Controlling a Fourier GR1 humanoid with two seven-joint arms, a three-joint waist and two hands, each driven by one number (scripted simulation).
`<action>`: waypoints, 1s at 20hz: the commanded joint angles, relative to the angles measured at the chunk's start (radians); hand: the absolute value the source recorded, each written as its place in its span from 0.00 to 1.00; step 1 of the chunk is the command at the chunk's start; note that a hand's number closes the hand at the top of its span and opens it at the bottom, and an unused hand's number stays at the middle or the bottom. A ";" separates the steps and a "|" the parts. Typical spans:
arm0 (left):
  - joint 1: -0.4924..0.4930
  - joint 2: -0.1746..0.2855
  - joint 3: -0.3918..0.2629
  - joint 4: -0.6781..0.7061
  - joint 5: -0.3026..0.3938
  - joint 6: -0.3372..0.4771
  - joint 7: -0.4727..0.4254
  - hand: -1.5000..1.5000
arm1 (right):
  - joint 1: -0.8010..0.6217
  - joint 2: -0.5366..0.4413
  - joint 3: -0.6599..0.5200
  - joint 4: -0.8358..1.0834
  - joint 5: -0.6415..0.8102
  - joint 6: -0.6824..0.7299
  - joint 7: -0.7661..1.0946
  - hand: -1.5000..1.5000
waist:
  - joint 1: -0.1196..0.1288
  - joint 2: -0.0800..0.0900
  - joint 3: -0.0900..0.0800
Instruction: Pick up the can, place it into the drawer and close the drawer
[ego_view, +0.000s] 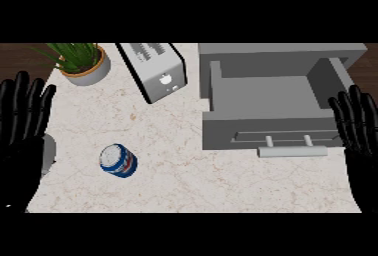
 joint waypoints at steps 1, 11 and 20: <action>0.034 0.034 0.017 -0.075 0.059 -0.056 0.017 0.00 | 0.022 -0.003 -0.022 -0.086 -0.039 0.008 0.046 0.00 | 0.015 0.027 -0.022; 0.193 0.080 0.012 0.007 0.132 -0.118 0.236 0.00 | 0.067 0.043 -0.119 0.002 -0.047 -0.106 0.212 0.00 | 0.014 0.029 -0.022; 0.251 0.167 0.172 -0.252 0.317 -0.172 0.468 0.00 | 0.222 0.028 -0.196 -0.076 -0.145 -0.013 0.186 0.00 | 0.016 0.028 -0.022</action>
